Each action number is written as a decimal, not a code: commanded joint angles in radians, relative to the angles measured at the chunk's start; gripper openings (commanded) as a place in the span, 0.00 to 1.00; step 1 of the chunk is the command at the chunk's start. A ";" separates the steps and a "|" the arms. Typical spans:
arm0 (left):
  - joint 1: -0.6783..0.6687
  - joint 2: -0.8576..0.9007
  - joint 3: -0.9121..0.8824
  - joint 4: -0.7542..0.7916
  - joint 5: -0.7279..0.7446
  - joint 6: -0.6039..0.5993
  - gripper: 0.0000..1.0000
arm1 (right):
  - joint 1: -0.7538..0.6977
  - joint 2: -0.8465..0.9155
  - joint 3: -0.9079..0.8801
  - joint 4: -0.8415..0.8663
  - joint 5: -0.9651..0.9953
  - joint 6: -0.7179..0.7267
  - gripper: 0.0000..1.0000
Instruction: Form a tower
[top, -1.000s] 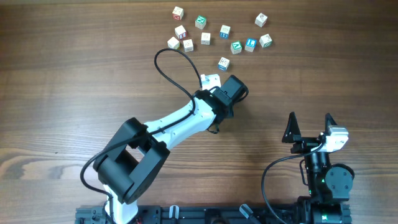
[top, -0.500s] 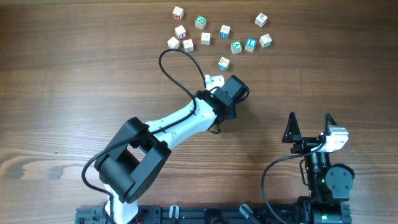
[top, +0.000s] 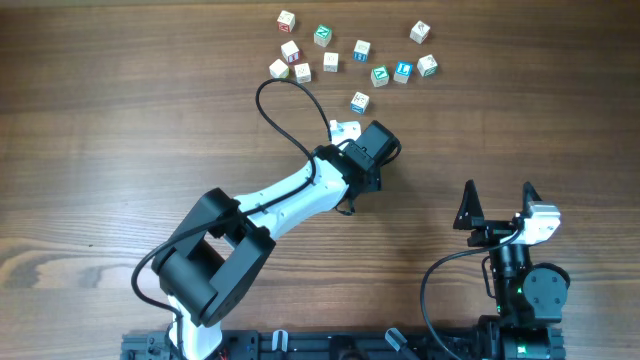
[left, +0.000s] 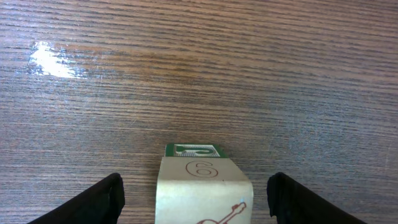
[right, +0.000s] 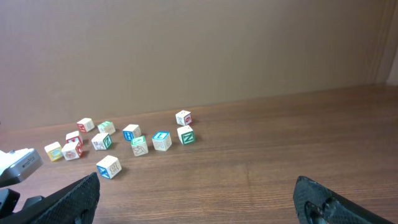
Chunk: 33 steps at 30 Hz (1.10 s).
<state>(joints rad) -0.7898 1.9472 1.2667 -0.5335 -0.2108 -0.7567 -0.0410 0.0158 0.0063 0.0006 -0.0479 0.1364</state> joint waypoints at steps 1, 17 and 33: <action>0.002 0.025 -0.006 0.007 0.009 0.017 0.75 | 0.002 -0.006 -0.001 0.002 -0.002 -0.005 1.00; 0.002 0.042 -0.006 0.029 0.012 0.016 0.64 | 0.002 -0.006 -0.001 0.002 -0.002 -0.005 1.00; 0.002 0.051 -0.003 0.037 0.018 0.016 0.63 | 0.002 -0.006 -0.001 0.002 -0.002 -0.004 1.00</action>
<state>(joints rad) -0.7898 1.9739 1.2667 -0.5068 -0.2066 -0.7486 -0.0410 0.0158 0.0063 0.0006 -0.0479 0.1364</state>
